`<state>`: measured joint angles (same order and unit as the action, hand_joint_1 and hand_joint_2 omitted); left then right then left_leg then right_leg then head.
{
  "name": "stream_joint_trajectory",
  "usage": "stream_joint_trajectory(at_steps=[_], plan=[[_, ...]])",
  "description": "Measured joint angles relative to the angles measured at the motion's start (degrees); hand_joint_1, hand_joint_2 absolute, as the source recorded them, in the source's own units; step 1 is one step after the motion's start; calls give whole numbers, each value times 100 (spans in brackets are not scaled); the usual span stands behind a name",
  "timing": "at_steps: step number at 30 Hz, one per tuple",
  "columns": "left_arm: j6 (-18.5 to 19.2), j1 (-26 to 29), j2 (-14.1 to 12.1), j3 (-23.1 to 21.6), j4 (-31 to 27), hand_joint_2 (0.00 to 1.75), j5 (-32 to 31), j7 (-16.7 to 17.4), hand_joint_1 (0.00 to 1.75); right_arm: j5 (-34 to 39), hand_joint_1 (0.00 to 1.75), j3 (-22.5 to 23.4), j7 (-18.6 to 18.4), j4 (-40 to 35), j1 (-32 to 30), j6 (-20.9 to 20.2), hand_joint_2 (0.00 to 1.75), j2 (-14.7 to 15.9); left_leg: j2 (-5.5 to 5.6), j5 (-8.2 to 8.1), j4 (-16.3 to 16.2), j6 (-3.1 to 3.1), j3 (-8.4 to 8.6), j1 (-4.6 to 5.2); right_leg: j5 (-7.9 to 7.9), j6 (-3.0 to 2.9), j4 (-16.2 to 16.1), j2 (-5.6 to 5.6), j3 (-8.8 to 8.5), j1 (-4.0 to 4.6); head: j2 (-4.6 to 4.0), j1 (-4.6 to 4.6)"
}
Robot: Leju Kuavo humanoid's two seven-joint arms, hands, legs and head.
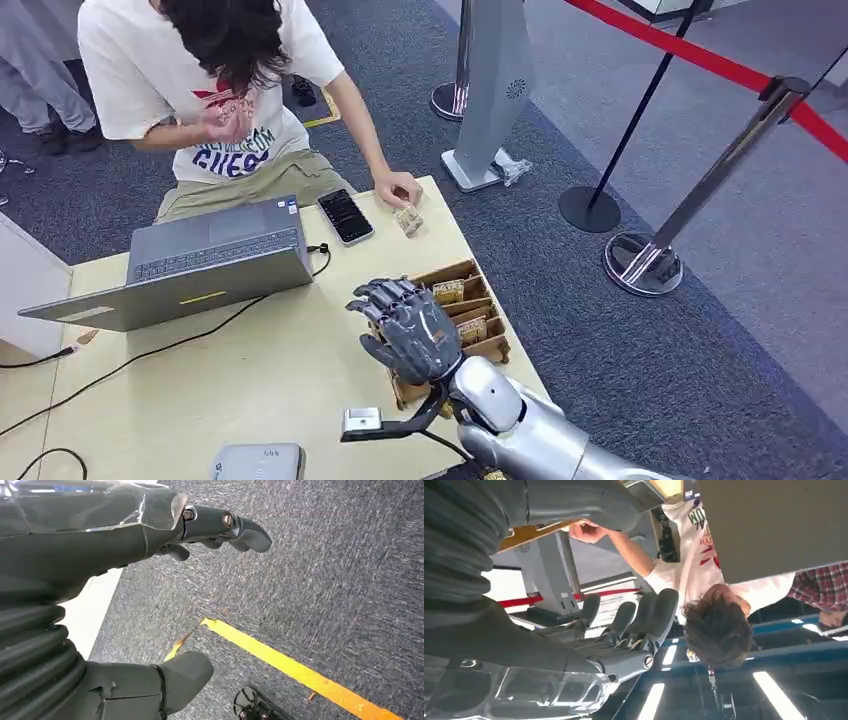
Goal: Pass the card to the sensor for recognition and then transmit it.
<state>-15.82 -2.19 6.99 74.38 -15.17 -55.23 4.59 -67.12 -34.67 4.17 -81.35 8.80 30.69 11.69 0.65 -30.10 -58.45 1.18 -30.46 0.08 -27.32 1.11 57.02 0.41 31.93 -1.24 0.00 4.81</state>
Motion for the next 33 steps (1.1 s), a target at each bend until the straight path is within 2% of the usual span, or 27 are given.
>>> stream_joint_trajectory(at_steps=[9, 10, 12, 14, 15, 17, 24, 27, 33], plan=[[-13, -5, 7, 0, 0, 175, -39, -46, 0, -72, 79, 83, -35, 37, 42, -76, 175, 39, 0, 0, 0, 0, 0, 0, 0, 0, 0, 0, -1, 0, 0, 0], [-15, -7, 4, 0, 0, 175, -44, -46, 0, -72, 87, 85, -37, 52, 50, -83, 175, 48, 0, 0, 0, 0, 0, 0, 0, 0, 0, 0, -1, 0, 0, 0], [-22, -8, 4, 0, 0, 175, -59, -46, 0, -72, 91, 92, -46, 79, 59, -94, 175, 59, 0, 0, 0, 0, 0, 0, 0, 0, 0, 0, 0, 0, 0, 0], [-33, -10, 2, 0, 0, 175, -79, -52, 0, -72, 87, 107, -65, 118, 71, -135, 175, 70, 0, 0, 0, 0, 0, 0, 0, 0, 0, 0, 0, 0, 0, -2], [-35, -11, 2, 0, 0, 175, -85, -54, 0, -83, 79, 122, -90, 135, 77, -146, 175, 72, 0, 0, 0, 0, 0, 0, 0, 0, 0, 0, 0, 0, 0, 0], [-37, -12, 0, 0, 0, 175, -98, -55, 0, -87, 80, 149, -118, 175, 92, -159, 175, 79, 0, 0, 0, 0, 1, 0, 0, 0, 0, 0, 0, 0, 0, 0], [-46, -19, -7, 0, 0, 175, -120, -59, 0, -181, 70, 240, -179, 262, 92, -186, 175, 96, 0, 0, 0, 0, 1, 0, 0, 0, 0, 0, 0, 0, 0, -2], [-46, -20, -7, 0, 0, 175, -136, -59, 0, -186, 77, 280, -181, 297, 92, -190, 175, 103, 0, 0, 0, 0, 1, 0, 0, 0, 0, 0, 0, 0, 0, 0], [-46, -23, -7, 0, 0, 175, -138, -76, 0, -195, 79, 343, -216, 354, 90, -236, 175, 116, 0, 0, 0, 0, 1, 0, 0, 0, 0, 0, 0, 0, 0, -2]])
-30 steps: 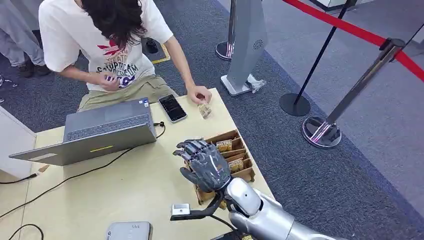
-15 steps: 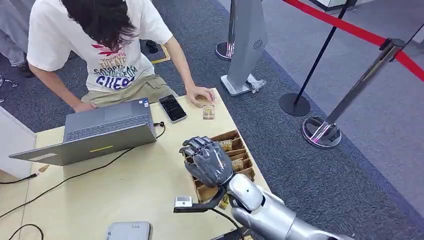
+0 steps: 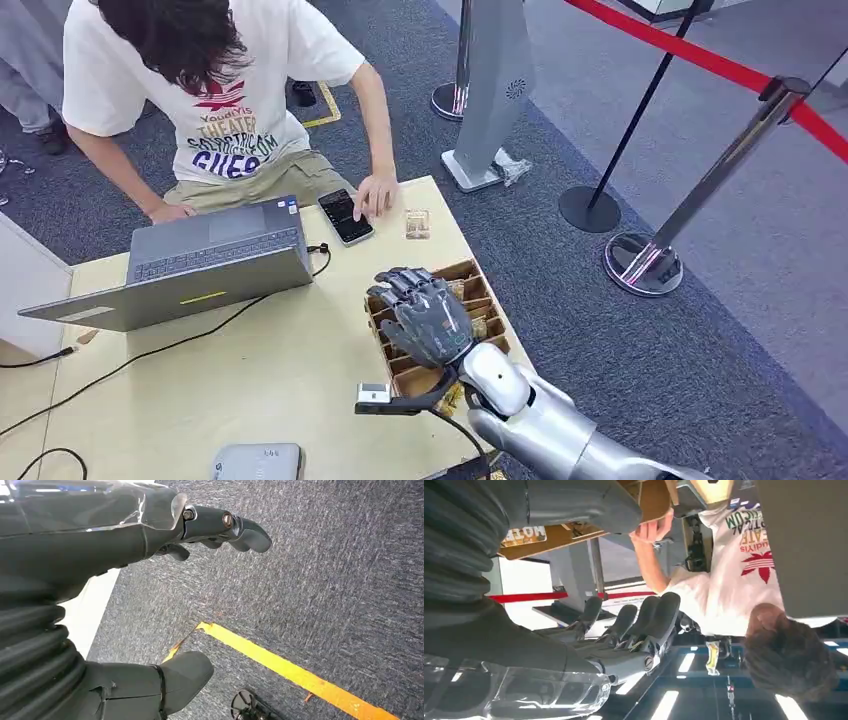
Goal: Pass the card to the sensor for recognition and then transmit it.
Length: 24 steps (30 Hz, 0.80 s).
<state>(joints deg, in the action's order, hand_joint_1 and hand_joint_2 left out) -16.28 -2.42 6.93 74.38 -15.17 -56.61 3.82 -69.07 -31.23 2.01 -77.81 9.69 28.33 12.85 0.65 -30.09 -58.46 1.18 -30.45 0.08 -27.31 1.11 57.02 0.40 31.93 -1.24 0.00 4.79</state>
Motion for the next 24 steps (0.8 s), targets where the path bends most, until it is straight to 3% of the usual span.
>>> stream_joint_trajectory(at_steps=[6, 19, 24], plan=[[-9, -3, 0, 0, 0, 175, -44, -4, 0, -114, 73, 77, -28, 39, -45, -53, 175, 0, 0, 0, 0, 0, 1, 0, 0, 0, 0, -1, 0, 0, 0, 0], [-85, -51, 0, -2, 0, 175, -105, -92, 0, -354, 79, 382, -144, 70, -263, -131, 175, 0, 0, 0, 0, 0, 0, 0, 0, 0, 0, -1, 0, 0, 0, 2], [-103, -83, 0, -2, 0, 175, -148, -114, 0, -417, 99, 478, -159, 66, -341, -157, 175, -2, 0, 0, 0, 0, 0, 0, 0, 0, 0, 0, 0, 0, 0, 0]])
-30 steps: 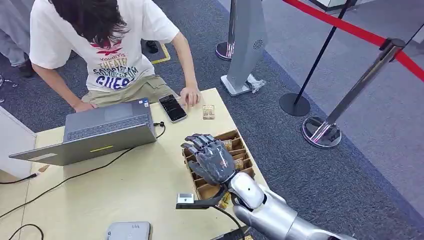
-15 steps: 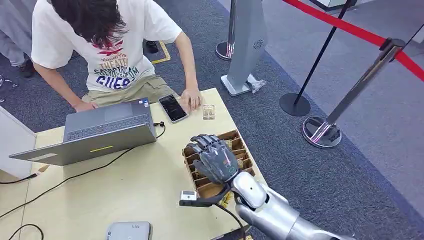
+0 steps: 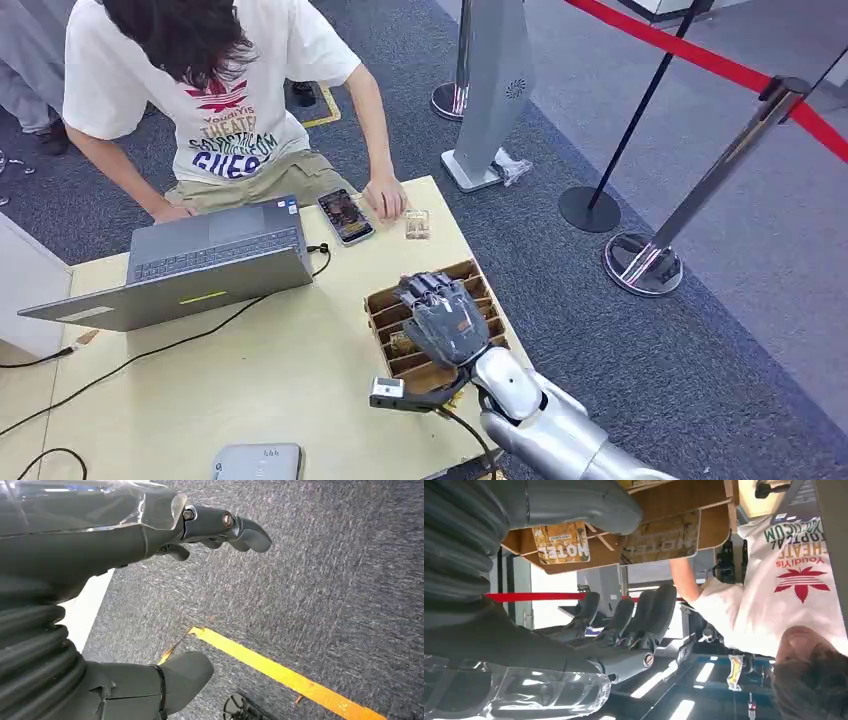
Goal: Pass the card to the sensor for recognition and then transmit it.
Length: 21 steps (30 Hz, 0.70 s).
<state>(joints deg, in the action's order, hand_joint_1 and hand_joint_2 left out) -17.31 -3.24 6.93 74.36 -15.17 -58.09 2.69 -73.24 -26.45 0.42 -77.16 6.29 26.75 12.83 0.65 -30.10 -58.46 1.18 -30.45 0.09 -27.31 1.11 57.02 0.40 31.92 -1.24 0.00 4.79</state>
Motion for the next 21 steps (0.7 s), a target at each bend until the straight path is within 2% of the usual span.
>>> stream_joint_trajectory(at_steps=[6, 10, 11, 13, 21], plan=[[-4, -12, 0, -4, 0, 175, -53, -7, 0, -81, 101, 92, -20, -72, -82, -15, 175, -20, 0, 0, 0, 0, 0, 0, 0, 0, 0, 0, 0, 0, 0, 2], [-11, -18, 0, -9, 0, 175, -70, 0, 0, -96, 86, 114, -24, -151, -141, -57, 175, -52, 0, 0, 0, 0, 0, 0, 0, 0, 0, 0, 0, 0, 0, 0], [-13, -19, 0, -9, 0, 175, -70, 4, 0, -96, 89, 114, -24, -168, -150, -59, 175, -59, 0, 0, 0, 0, 0, 0, 0, 0, 0, 0, 0, 0, 0, 2], [-13, -21, 0, -11, 0, 175, -81, 13, 0, -98, 82, 116, -22, -201, -155, -79, 175, -85, 0, 0, 0, 0, 0, 0, 0, 0, 0, 0, 0, 0, 0, 2], [-13, -25, 0, -13, 0, 175, -105, 15, 0, -76, 77, 112, 98, -306, -136, -175, 175, -175, 0, 0, 0, 0, 0, 0, 0, 0, 0, 0, 0, 0, 0, 2]])
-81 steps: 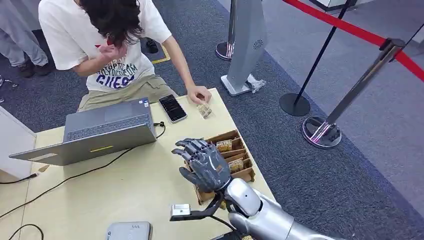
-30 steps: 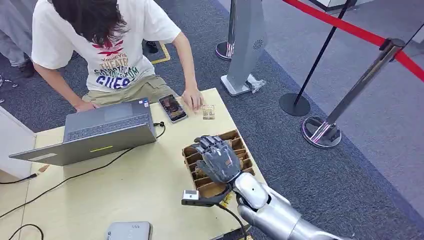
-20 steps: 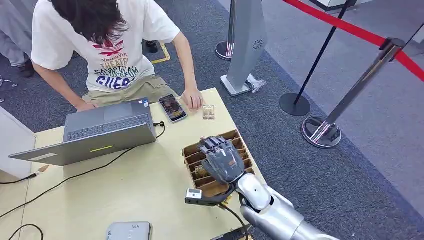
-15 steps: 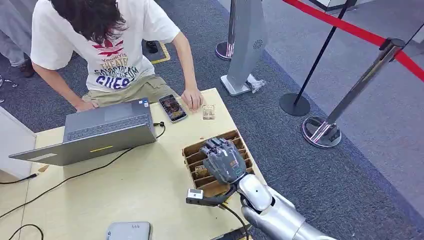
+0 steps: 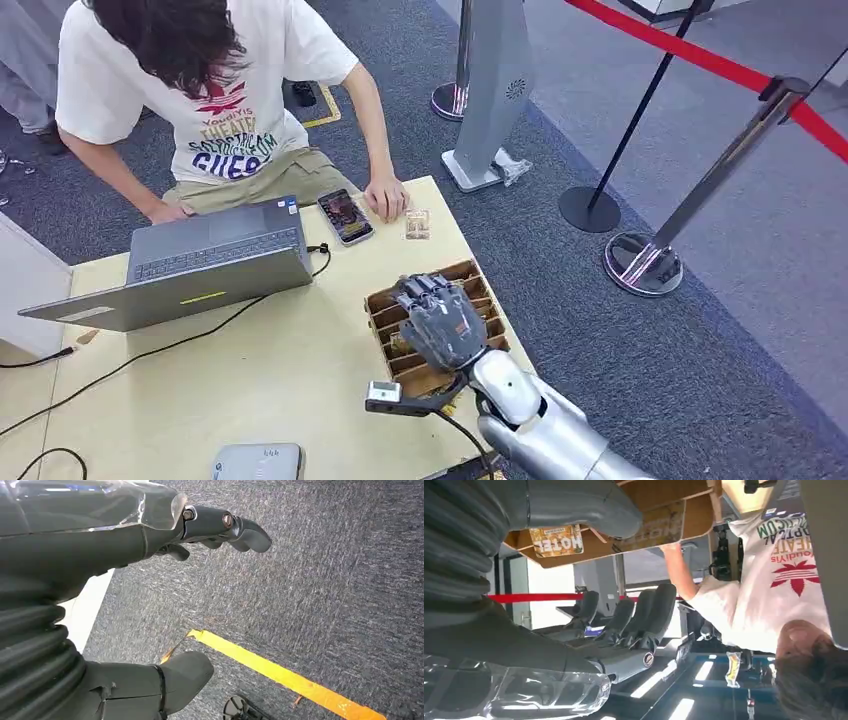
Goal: Pass the card to the sensor for recognition and then transmit it.
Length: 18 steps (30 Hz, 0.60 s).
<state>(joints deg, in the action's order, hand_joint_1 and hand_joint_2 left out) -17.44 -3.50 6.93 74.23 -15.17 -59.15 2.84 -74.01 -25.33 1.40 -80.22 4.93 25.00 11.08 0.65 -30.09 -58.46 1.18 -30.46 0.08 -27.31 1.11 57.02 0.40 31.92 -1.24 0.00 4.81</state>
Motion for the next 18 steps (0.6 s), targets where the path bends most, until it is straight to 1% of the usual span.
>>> stream_joint_trajectory(at_steps=[1, 2, 5, 6, 10, 18], plan=[[-2, 0, 0, 0, 0, 175, -2, 0, 0, 18, 80, -2, 9, -9, 6, 0, 175, -4, 0, 0, 0, 0, 0, 0, 0, 0, 0, 0, 0, 0, 0, 0], [-2, -1, 0, 0, 0, 175, -2, 0, 0, 26, 79, -2, 24, -11, 12, -2, 175, -9, 0, 0, 0, 0, 0, 0, 0, 0, 0, 0, 0, 0, 0, 0], [-2, -3, 0, 0, 0, 175, -7, 4, 0, 107, 84, -11, 68, -11, 42, -15, 175, -13, 0, 0, 0, 0, 0, 0, 0, 0, 0, 0, 0, 0, 0, 0], [-2, -3, 0, 0, 0, 175, -9, 7, 0, 135, 80, -15, 92, -11, 58, -17, 175, -13, 0, 0, 0, 0, 0, 0, 0, 0, 0, 0, 0, 0, 0, -2], [-4, -3, 0, 0, 0, 175, -7, 6, 0, 236, 79, -46, 157, 2, 113, -17, 175, -20, 0, 0, 0, 0, -1, 0, 0, 0, 0, 0, 0, 0, 0, -2], [-33, -8, 0, 0, 0, 175, -4, -2, 0, 339, 82, -164, 236, 159, 257, -33, 175, -72, 0, 0, 0, 0, 0, 0, 0, 0, 0, 0, 0, 0, 0, -2]])
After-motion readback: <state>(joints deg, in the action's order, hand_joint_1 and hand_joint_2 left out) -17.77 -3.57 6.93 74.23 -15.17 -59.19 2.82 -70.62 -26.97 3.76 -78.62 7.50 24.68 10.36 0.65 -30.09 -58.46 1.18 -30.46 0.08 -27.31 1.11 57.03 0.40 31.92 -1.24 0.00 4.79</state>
